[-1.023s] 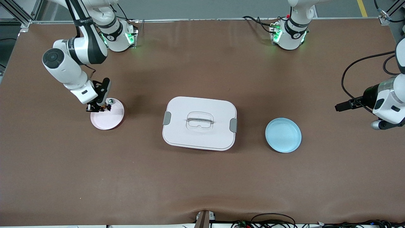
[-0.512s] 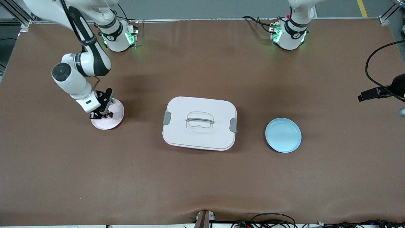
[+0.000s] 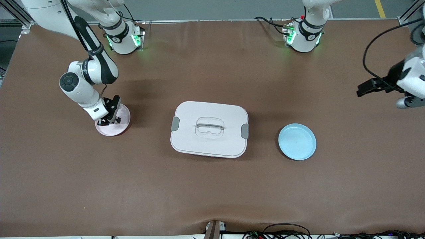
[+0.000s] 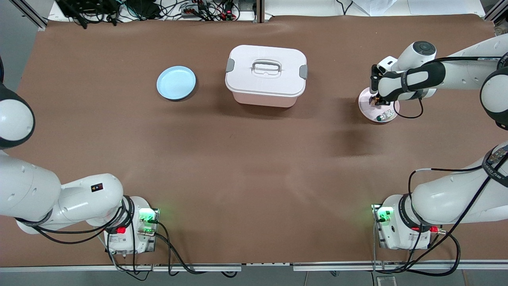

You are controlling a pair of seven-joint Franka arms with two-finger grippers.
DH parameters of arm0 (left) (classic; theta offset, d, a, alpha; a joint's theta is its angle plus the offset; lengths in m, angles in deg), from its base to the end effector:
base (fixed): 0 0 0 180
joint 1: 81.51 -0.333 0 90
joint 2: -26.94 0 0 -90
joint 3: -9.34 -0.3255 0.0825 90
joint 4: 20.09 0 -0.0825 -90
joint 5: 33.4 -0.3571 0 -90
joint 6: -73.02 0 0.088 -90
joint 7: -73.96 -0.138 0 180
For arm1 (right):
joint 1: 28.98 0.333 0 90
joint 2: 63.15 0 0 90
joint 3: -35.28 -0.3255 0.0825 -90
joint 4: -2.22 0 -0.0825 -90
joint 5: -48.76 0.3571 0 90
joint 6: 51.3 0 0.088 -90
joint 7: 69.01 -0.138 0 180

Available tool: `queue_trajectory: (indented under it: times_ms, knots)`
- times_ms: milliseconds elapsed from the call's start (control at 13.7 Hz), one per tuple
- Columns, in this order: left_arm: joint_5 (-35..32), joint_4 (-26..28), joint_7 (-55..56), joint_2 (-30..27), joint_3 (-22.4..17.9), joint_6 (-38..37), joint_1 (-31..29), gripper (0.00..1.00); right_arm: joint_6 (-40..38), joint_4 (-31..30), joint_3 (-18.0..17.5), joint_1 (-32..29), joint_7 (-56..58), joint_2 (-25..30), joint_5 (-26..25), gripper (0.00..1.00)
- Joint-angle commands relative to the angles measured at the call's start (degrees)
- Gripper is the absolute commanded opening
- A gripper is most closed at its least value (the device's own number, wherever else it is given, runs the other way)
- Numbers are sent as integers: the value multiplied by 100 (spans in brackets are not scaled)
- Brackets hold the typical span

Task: Transfer orange switch to right arm and place
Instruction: 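Lower the switch onto the white plate with the right gripper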

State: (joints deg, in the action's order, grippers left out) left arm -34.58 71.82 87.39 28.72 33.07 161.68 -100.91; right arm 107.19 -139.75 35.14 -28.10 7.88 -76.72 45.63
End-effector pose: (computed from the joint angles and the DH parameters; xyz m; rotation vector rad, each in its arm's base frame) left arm 0.5281 -0.0340 0.5713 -3.1080 -0.2462 0.1293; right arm 0.4744 0.0102 0.2059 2.3559 2.0046 0.0431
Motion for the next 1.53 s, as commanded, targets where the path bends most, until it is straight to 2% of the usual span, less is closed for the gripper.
queue_trajectory:
  times_ms: [0,292,365,439,658,1096,1243,1462]
  knots:
    - [-75,-261,248,-3,264,-77,-47,100,6,2,-82,-140,54,-49,-100,0]
    - [-23,-543,134,119,423,-165,-20,100,41,2,-82,-140,54,-120,-100,0]
    - [-49,-560,116,268,431,-156,-29,100,41,2,-82,-140,-24,-120,-91,11]
    - [-75,-656,21,339,423,-156,-47,100,15,11,-82,-140,-25,-120,-91,99]
    - [-93,-675,-858,419,388,-156,-108,100,-11,11,-91,-140,-25,-111,-91,100]
    - [-102,-692,-886,568,283,-156,-162,100,-47,29,-100,-140,-42,-102,-91,100]
    - [-102,-701,-886,569,-146,-156,240,100,-361,81,-100,-140,-69,-41,-21,100]
    - [-93,-824,-886,542,-1095,-165,1181,100,-1415,326,-135,-70,-516,301,-3,100]
